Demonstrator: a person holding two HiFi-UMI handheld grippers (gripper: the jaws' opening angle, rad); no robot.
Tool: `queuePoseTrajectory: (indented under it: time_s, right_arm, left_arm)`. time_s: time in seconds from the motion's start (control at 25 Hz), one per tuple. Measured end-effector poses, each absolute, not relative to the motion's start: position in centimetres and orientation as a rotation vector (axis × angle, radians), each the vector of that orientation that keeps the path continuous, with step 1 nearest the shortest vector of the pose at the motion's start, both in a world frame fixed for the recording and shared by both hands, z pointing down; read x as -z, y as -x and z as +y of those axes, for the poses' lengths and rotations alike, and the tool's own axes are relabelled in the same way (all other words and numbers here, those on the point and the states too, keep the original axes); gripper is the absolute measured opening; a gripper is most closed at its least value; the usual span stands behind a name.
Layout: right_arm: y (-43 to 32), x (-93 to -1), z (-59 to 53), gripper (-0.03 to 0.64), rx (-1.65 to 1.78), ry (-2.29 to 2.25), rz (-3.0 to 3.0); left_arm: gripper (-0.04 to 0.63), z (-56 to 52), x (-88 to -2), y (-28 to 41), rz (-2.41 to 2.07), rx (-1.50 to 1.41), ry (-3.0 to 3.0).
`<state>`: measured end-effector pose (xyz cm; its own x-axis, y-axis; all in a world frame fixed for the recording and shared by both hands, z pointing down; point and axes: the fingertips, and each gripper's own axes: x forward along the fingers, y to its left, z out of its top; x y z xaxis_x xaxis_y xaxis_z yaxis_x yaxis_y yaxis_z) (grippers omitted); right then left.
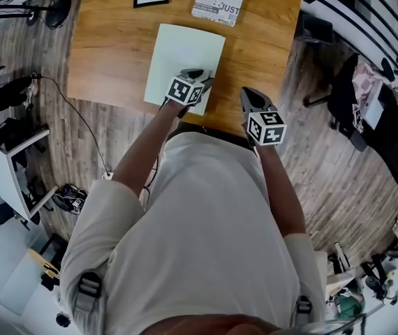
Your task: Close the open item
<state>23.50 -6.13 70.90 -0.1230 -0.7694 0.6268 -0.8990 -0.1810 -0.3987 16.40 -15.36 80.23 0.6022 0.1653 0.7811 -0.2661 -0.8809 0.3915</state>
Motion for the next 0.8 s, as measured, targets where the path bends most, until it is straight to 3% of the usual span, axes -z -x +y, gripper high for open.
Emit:
queuePoseTrajectory:
  time_s: [0.8]
  right_arm:
    - [-23.1,-62.4,-10.5,0.003,-0.960,-2.035,-1.993]
  left_arm:
    - [0.181,-21.5,-64.6,-11.5,-0.311,-0.871,-2.559]
